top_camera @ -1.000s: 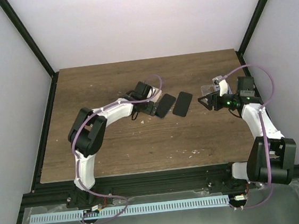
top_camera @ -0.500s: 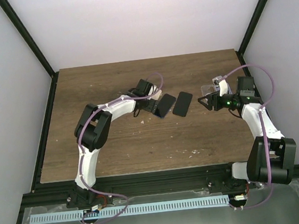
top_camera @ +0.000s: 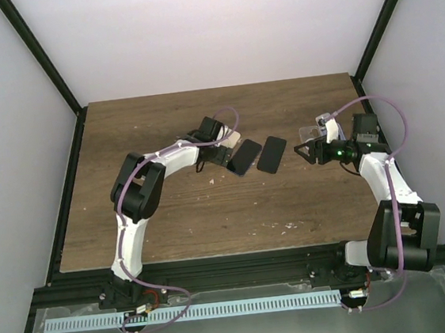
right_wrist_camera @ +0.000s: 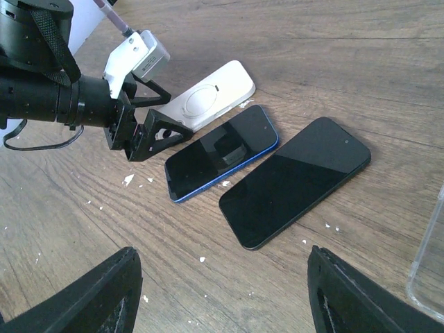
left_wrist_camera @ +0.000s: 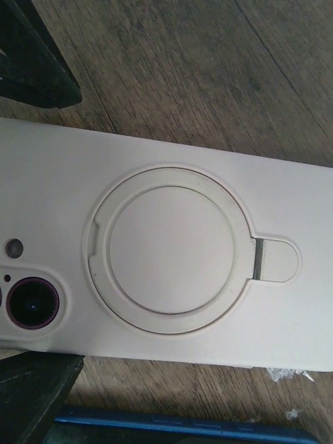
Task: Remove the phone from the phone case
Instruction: Pick up the phone at the center of the board.
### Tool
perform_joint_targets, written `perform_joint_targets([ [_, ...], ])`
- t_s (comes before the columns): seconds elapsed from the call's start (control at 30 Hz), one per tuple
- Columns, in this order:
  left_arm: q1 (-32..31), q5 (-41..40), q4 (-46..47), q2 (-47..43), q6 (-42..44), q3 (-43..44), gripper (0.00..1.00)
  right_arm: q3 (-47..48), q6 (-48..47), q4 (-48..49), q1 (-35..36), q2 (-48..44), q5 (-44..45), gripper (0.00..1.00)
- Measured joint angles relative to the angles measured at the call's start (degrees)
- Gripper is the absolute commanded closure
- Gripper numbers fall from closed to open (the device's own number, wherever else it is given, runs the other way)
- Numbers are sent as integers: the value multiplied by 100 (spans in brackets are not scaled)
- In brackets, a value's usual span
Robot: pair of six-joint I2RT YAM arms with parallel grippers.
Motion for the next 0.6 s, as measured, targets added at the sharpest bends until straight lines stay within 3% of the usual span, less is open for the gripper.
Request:
perform_joint_targets([
  [0.37, 122, 275, -205, 201, 345, 378, 0, 28, 0, -7, 0, 55, -15, 34],
  [0.6, 205, 581, -319, 286, 352, 501, 18, 52, -2, -26, 0, 61, -22, 34],
])
